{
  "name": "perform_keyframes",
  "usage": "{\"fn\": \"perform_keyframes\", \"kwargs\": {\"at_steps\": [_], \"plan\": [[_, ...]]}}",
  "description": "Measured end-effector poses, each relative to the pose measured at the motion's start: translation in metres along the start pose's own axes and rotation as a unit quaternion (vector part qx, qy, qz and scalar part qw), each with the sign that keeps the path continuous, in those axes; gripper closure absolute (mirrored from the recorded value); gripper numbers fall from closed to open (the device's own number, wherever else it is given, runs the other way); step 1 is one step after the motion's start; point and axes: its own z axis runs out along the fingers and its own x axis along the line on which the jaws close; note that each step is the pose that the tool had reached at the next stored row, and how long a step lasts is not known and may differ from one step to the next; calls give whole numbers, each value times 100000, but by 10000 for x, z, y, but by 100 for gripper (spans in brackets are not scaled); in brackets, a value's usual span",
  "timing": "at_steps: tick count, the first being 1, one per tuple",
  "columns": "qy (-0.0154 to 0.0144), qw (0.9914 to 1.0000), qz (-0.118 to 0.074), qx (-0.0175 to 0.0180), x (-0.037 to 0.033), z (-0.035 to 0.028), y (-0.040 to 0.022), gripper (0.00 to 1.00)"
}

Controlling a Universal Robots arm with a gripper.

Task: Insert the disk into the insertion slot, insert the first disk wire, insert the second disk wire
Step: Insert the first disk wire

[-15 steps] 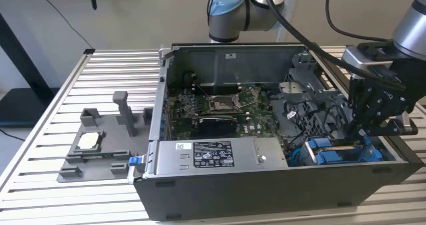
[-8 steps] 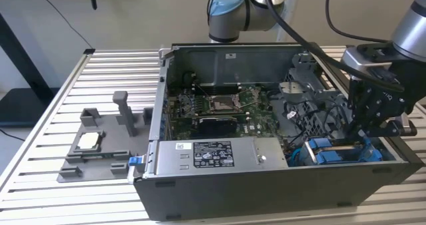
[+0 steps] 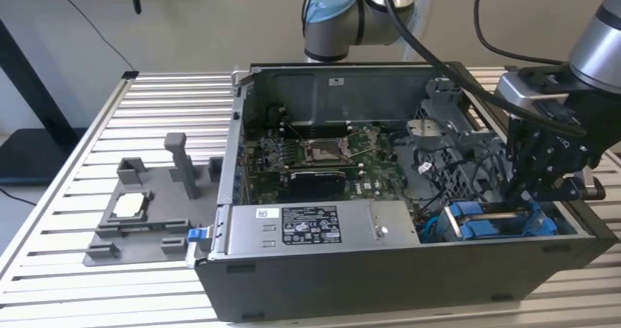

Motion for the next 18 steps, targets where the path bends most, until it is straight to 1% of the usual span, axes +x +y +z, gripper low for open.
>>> {"fn": "perform_keyframes", "kwargs": {"at_steps": [4,5,7,8,9,14,18], "plan": [[-49,100000,-9,-5,0,5,1,80],[-37,100000,-14,-2,0,4,0,73],[-1,100000,-17,-2,0,-6,1,73],[-27,100000,-14,-5,0,-23,1,73],[-19,100000,-17,-3,-1,-53,1,73],[-9,100000,-18,-2,-6,-264,1,73],[-5,100000,-25,40,-11,-394,1,73]]}}
